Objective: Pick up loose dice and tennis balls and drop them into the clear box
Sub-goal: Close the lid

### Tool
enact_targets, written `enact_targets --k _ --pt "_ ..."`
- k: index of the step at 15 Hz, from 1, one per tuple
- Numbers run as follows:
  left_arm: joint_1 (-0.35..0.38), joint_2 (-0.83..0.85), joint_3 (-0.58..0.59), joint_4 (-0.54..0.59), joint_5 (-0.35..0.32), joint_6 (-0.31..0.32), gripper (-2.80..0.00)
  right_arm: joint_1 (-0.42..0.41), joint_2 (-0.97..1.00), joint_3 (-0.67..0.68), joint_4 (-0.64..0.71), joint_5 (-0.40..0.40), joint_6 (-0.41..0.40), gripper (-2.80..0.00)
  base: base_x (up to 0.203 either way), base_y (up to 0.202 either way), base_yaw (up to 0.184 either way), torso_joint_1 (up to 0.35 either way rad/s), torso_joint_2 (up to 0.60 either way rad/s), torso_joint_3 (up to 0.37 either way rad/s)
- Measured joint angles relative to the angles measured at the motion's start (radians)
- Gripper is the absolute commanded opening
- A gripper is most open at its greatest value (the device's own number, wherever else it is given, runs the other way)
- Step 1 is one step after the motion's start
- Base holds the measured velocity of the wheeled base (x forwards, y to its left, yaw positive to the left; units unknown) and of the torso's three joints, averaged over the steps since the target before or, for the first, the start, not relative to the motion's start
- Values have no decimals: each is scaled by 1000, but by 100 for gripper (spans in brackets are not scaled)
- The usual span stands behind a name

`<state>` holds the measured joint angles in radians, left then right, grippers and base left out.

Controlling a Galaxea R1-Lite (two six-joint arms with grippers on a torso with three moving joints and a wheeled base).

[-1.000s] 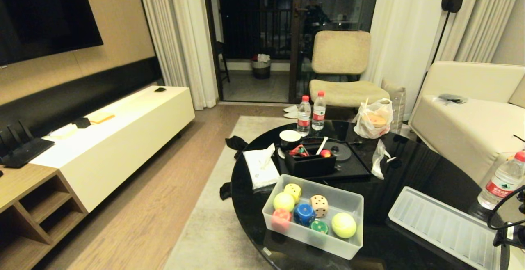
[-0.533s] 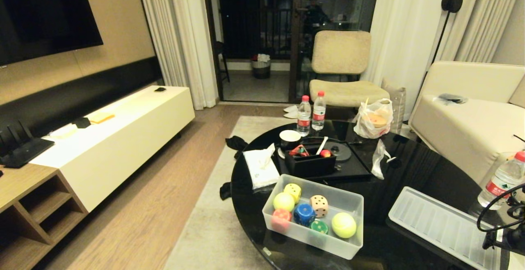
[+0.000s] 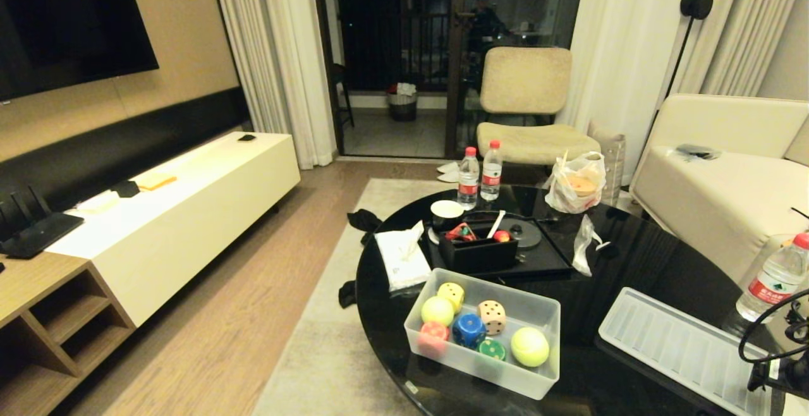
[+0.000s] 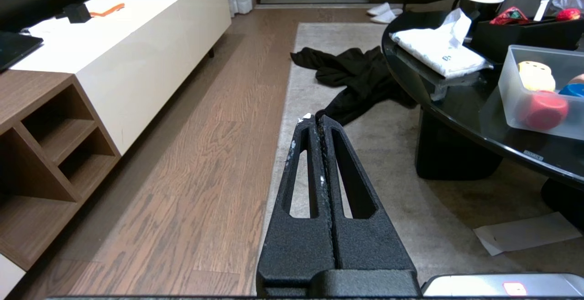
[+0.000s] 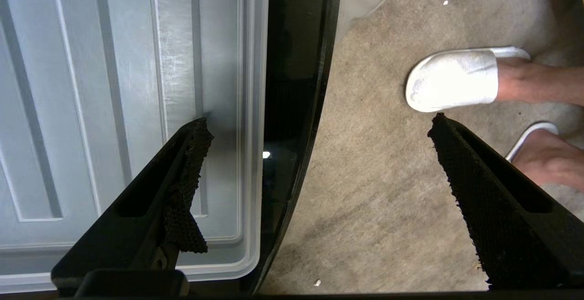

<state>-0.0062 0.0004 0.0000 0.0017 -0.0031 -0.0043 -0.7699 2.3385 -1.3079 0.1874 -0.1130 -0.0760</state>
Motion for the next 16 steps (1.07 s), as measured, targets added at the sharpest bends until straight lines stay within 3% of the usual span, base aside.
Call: enact_targets --k 16 --pt "0 0 0 0 0 0 -280 -36 29 4 -2 1 -1 0 0 0 0 0 0 0"
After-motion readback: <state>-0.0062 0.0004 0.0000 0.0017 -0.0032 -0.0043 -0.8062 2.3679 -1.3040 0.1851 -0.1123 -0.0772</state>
